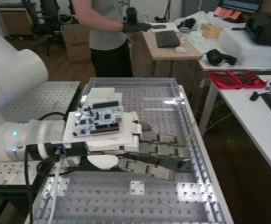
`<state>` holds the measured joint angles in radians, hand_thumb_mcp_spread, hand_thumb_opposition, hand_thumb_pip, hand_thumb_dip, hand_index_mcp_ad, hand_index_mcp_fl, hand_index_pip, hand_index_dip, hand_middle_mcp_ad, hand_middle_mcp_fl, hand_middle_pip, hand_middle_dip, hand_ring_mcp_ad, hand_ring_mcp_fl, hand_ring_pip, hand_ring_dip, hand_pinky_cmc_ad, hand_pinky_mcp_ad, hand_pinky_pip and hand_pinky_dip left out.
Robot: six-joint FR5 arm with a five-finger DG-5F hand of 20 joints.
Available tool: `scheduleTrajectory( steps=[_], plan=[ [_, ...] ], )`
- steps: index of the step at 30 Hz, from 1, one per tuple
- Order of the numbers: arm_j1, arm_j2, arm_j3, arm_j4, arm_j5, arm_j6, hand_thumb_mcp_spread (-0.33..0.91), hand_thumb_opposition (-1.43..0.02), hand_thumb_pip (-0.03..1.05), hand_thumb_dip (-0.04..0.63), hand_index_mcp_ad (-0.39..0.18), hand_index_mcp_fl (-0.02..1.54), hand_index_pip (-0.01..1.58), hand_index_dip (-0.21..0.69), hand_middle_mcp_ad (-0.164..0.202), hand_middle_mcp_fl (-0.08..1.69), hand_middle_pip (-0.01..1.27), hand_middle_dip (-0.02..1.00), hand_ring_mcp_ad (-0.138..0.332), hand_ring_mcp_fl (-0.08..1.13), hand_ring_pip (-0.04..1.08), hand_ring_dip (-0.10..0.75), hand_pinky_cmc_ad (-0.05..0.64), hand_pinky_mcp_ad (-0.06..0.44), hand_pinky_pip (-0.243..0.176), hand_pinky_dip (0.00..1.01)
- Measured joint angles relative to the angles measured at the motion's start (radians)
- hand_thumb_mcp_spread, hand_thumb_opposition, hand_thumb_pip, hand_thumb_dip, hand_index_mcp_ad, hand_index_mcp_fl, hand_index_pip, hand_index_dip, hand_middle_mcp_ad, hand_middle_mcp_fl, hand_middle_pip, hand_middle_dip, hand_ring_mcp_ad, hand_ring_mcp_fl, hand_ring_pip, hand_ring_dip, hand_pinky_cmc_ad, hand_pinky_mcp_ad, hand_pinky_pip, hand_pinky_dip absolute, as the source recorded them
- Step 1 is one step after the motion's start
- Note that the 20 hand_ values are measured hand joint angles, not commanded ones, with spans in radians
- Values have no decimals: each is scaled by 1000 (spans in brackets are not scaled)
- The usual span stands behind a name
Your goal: Grab the paper clip and place it in the clear container
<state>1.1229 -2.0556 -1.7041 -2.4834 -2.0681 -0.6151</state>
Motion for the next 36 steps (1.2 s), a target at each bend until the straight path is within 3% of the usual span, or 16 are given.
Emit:
scheduleTrajectory(
  steps=[10, 18, 28, 36],
  plan=[
    [141, 167, -143, 46, 128, 51, 456, -1019, 661, 284, -164, 637, 1395, 24, 73, 134, 127, 175, 117, 0, 96, 94, 314, 265, -73, 311],
    [310, 255, -213, 35, 329, 65, 457, -1030, 661, 284, -162, 637, 1381, 26, 73, 134, 127, 175, 117, 0, 96, 91, 316, 265, -66, 314],
    [498, 293, -230, 23, 571, 61, 457, -1030, 661, 284, -162, 637, 1379, 26, 73, 138, 127, 175, 117, 0, 96, 91, 318, 260, -66, 314],
    [654, 273, -182, -8, 771, 60, 457, -1031, 661, 284, -162, 654, 1367, 31, 75, 134, 127, 175, 117, 0, 96, 91, 323, 265, -66, 314]
  ],
)
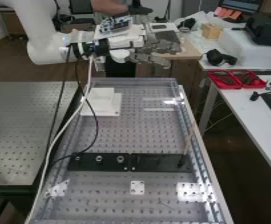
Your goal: Grab the paper clip and place it in the clear container
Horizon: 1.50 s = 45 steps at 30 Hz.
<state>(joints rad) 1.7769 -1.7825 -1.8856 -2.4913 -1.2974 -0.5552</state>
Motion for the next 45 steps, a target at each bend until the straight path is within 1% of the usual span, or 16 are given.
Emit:
scheduleTrajectory(
  steps=[2, 3, 5, 6, 15, 24, 30, 34, 37, 40, 41, 42, 43, 44, 45],
  plan=[
    [36, -26, 35, -28, 47, 6, 457, -1031, 661, 284, -162, 654, 1367, 31, 70, 138, 127, 175, 117, 0, 96, 91, 325, 265, -66, 314],
    [50, -44, 54, -45, 65, 9, 457, -1031, 661, 284, -162, 654, 1368, 31, 73, 138, 127, 175, 117, 0, 96, 91, 325, 265, -66, 314],
    [63, -69, 78, -65, 80, 16, 457, -1031, 661, 284, -162, 654, 1367, 33, 70, 134, 127, 175, 117, 0, 96, 91, 325, 265, -66, 314],
    [71, -85, 92, -77, 86, 19, 457, -1031, 661, 284, -162, 654, 1367, 33, 75, 138, 127, 175, 117, 0, 96, 91, 325, 265, -66, 314],
    [106, -202, 182, -140, 101, 44, 461, -1031, 661, 284, -164, 656, 1363, 33, 75, 138, 127, 175, 117, 0, 96, 91, 325, 265, -66, 316],
    [120, -311, 261, -203, 127, 76, 456, -1035, 661, 284, -164, 656, 1363, 33, 75, 138, 127, 175, 117, 0, 99, 94, 325, 265, -66, 330],
    [120, -367, 302, -225, 150, 81, 456, -1035, 661, 284, -164, 656, 1365, 33, 75, 138, 127, 175, 117, 0, 99, 94, 325, 265, -66, 330],
    [115, -391, 319, -245, 161, 92, 456, -1035, 661, 284, -164, 656, 1365, 33, 75, 138, 127, 175, 117, 0, 99, 94, 325, 265, -66, 330],
    [112, -403, 328, -269, 160, 100, 456, -1035, 661, 284, -164, 656, 1365, 33, 75, 138, 127, 175, 117, 0, 99, 94, 325, 265, -66, 328],
    [111, -413, 345, -309, 153, 104, 443, -1038, 653, 281, -164, 642, 1365, 33, 75, 133, 127, 175, 117, 0, 99, 94, 325, 264, -66, 339],
    [110, -419, 357, -336, 149, 109, 435, -1035, 653, 281, -164, 630, 1361, 33, 75, 115, 127, 175, 117, 0, 105, 94, 325, 264, -66, 365],
    [110, -424, 367, -360, 145, 115, 440, -1018, 658, 284, -166, 583, 1370, 35, 75, 82, 127, 175, 117, 2, 110, 94, 325, 264, -66, 380],
    [109, -427, 374, -375, 142, 120, 422, -993, 654, 288, -166, 473, 1344, 35, 75, 51, 127, 175, 117, 3, 103, 94, 325, 264, -66, 394],
    [108, -432, 382, -392, 136, 129, 396, -970, 654, 288, -166, 304, 1304, 45, 75, 31, 127, 175, 117, 3, 119, 94, 325, 264, -66, 410],
    [108, -434, 387, -399, 130, 135, 396, -946, 654, 288, -166, 216, 1285, 28, 75, 24, 127, 175, 117, 0, 138, 94, 325, 264, -66, 415]
  ],
)
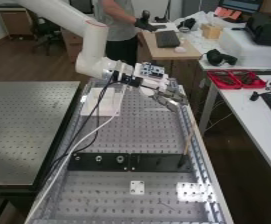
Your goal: Grab the paper clip and place it in the clear container
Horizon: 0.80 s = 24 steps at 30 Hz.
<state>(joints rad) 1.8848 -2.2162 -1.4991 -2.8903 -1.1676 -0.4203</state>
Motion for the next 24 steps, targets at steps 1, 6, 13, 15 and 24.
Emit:
scheduleTrajectory(
  steps=[1, 6, 13, 15, 24],
  plan=[
    [0, 0, 0, 0, -2, 1, 379, -927, 654, 288, -166, 173, 1264, 30, 75, 0, 127, 175, 117, 3, 134, 94, 325, 264, -70, 429],
    [-3, 16, -16, 14, -5, 0, 365, -885, 714, 290, -161, 56, 1206, 33, 75, 5, 126, 175, 119, 0, 150, 91, 325, 264, -75, 504],
    [-6, 80, -55, 43, -14, -13, 354, -866, 714, 290, -140, 2, 1145, 37, 73, 5, 126, 175, 119, 0, 154, 75, 321, 264, -91, 553],
    [-7, 121, -74, 55, -20, -22, 340, -848, 714, 290, -140, 5, 1145, 33, 73, 9, 126, 175, 119, 2, 154, 75, 325, 264, -91, 553],
    [-17, 305, -143, 88, -77, -80, 291, -822, 665, 290, -126, 3, 876, 30, 73, 5, 124, 175, 119, 0, 152, 77, 325, 264, -103, 583]
  ],
)
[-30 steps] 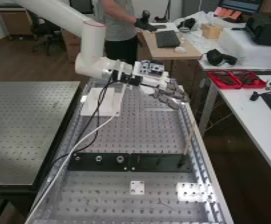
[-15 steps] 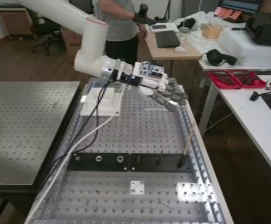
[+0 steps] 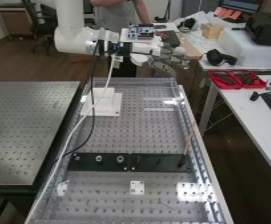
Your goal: Grab the paper clip and place it in the clear container
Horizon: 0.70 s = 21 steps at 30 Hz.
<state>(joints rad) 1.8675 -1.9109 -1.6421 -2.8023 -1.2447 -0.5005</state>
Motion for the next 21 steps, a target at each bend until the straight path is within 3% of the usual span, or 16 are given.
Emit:
scheduleTrajectory(
  steps=[4, 11, 21],
  plan=[
    [-13, 72, -12, -4, -30, -30, 290, -806, 651, 284, -122, 73, 784, 33, 75, 9, 124, 175, 115, 0, 154, 77, 328, 281, -105, 616],
    [-67, 200, 9, -79, -92, -118, 267, -806, 604, 267, -106, 185, 304, 44, 73, 5, 124, 175, 120, 0, 152, 77, 328, 279, -106, 620],
    [-106, 245, 17, -129, -117, -167, 267, -791, 600, 269, -99, 237, 164, 98, 73, 7, 124, 175, 122, 0, 141, 77, 344, 284, -108, 616]
  ],
)
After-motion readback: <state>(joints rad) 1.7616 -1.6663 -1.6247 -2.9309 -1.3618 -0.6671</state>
